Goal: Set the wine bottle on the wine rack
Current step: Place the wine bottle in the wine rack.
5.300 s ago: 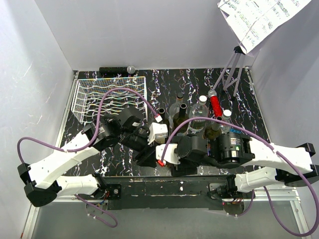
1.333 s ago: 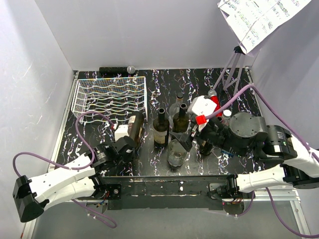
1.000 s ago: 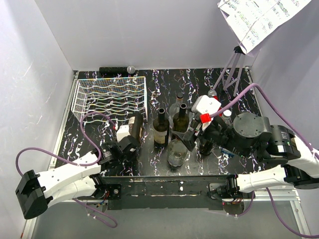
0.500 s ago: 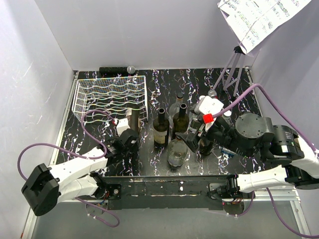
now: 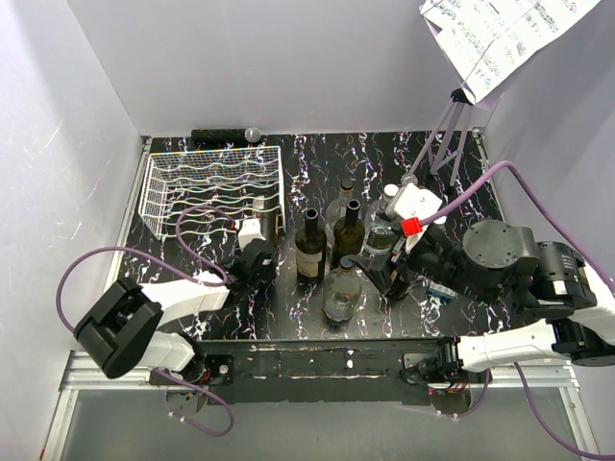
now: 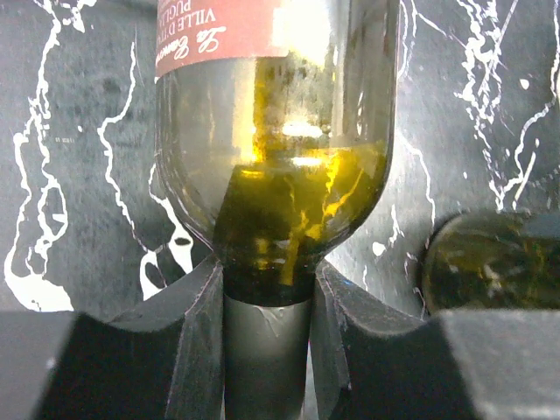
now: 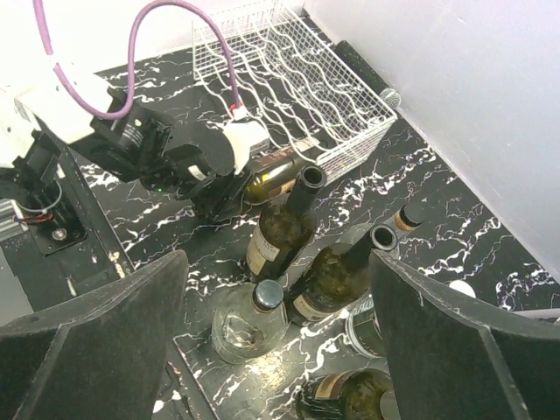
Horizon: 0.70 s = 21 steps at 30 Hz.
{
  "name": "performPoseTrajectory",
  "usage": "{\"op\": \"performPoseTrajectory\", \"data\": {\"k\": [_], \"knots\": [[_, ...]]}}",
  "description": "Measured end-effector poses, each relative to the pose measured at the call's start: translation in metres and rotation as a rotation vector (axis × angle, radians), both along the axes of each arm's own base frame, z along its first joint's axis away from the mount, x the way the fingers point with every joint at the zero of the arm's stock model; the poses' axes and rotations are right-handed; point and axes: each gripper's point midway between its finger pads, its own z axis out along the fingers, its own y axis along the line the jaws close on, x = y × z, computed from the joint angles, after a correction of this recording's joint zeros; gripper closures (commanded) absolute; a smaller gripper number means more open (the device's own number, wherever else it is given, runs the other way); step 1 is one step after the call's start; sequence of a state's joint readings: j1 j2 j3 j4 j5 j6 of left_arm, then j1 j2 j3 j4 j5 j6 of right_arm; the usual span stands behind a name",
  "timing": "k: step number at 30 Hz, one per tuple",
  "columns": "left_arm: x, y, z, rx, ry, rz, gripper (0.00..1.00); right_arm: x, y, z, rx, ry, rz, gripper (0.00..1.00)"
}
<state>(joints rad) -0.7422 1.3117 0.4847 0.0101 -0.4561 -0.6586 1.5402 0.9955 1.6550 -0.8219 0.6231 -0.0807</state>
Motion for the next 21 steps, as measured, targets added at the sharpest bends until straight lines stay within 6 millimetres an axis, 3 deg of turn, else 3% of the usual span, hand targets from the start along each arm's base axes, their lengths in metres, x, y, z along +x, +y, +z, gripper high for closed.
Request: {"op": "performPoseTrajectory", "data": {"k": [12, 21], "knots": [[0.046, -0.011, 0.003, -0.004, -0.045, 0.039, 1.00, 0.002, -0.007, -0.001, -0.009, -0.001, -0.018, 0.09], [0.061, -0.003, -0.008, -0.006, -0.038, 0.093, 1.00, 0.001, -0.012, 0.002, -0.003, 0.017, -0.023, 0.09]]}}
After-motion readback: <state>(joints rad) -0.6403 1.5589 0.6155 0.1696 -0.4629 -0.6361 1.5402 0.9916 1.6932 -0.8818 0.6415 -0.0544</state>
